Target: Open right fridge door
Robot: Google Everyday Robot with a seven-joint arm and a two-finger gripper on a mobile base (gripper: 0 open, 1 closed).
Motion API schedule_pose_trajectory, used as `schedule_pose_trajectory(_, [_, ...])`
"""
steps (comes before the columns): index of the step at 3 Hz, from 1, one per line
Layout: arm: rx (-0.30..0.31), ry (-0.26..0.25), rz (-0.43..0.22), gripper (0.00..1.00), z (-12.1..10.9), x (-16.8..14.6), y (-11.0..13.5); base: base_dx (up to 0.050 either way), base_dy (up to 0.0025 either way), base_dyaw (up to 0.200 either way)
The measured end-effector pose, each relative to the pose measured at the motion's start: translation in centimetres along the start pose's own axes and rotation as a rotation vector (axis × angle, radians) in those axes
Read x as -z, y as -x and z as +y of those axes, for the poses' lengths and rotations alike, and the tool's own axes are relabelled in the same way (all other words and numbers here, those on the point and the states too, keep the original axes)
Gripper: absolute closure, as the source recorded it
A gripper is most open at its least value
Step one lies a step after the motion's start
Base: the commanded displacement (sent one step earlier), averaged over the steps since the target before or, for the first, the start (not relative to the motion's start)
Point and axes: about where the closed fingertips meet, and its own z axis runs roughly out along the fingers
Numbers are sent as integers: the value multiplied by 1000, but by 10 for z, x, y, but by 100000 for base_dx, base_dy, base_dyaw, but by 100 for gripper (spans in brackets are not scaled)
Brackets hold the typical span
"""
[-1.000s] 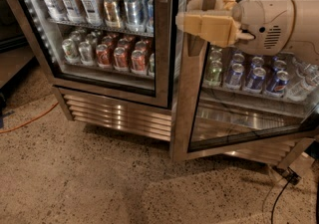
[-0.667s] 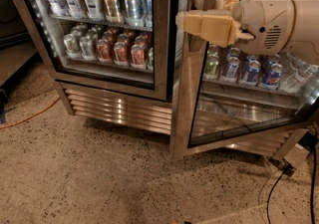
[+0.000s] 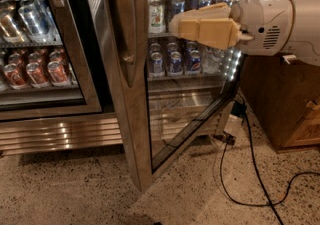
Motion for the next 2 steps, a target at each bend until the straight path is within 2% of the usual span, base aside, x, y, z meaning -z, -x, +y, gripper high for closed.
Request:
schedule_pose_trajectory(1, [0, 0, 0, 100, 0, 0, 0, 0, 0, 0])
schedule_pose_trajectory(2, [-120, -47, 23, 100, -15, 6, -57, 0, 0, 0])
